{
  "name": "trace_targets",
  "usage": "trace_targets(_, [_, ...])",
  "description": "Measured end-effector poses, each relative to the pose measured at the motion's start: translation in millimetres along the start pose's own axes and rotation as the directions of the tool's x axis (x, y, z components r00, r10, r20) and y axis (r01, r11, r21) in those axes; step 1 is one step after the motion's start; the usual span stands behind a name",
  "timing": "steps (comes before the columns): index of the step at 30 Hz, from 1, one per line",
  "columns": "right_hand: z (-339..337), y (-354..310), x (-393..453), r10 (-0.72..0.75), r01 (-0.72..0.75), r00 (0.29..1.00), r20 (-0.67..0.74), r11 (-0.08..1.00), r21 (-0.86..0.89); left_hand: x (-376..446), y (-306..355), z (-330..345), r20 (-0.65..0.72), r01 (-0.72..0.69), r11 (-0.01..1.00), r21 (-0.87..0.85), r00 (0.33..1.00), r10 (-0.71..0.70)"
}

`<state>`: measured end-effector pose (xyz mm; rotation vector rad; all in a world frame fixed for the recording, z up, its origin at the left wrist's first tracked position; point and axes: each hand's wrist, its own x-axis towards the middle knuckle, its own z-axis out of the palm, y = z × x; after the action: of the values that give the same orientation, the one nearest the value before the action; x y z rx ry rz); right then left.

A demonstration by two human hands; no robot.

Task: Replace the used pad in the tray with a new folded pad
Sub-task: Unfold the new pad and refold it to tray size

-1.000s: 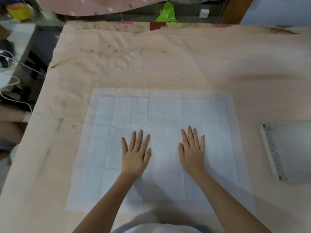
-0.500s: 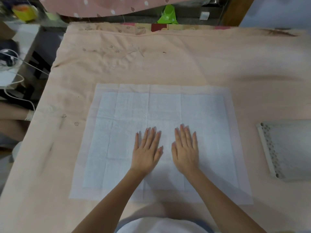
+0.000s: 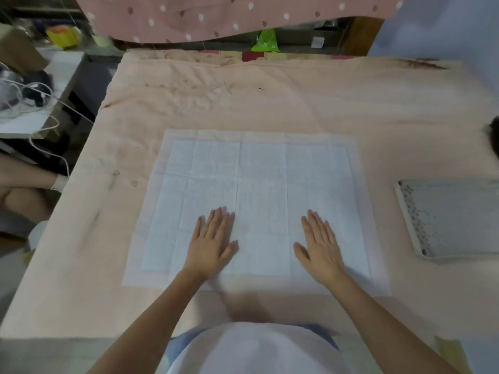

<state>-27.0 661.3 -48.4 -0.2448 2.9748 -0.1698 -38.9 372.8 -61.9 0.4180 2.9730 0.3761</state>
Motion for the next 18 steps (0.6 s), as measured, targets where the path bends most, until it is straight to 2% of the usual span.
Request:
trace_targets(2, [-2.9, -11.7, -14.0, -0.167, 0.167, 0.986, 0.026, 0.986, -0.003, -18.4, 13.6, -1.4, 0.087, -0.238, 0.97, 0.044, 0.968, 0.234])
trace_targets(4, [-2.7, -26.8, -27.9, -0.305, 0.309, 0.949, 0.077, 0.95, -0.04, -35.3, 26.4, 2.2, 0.205, -0.347, 0.937, 0.047, 0.921, 0.331])
trace_targets(7, [0.5, -45.3, -44.7, -0.351, 0.37, 0.924, 0.151, 0.921, -0.121, -50.2, 35.2, 5.6, 0.31, -0.327, 0.943, 0.068, 0.905, 0.291])
trace_targets(14, [1.3, -59.0, -51.3, -0.293, 0.313, 0.946, 0.137, 0.935, -0.166, -52.2, 50.6, -3.6, 0.363, -0.269, 0.951, 0.154, 0.91, 0.199])
trace_targets(18, [5.4, -61.6, -49.8, -0.292, 0.322, 0.938, 0.188, 0.934, -0.155, -54.3, 57.4, -6.7, 0.378, -0.25, 0.941, 0.23, 0.914, 0.15])
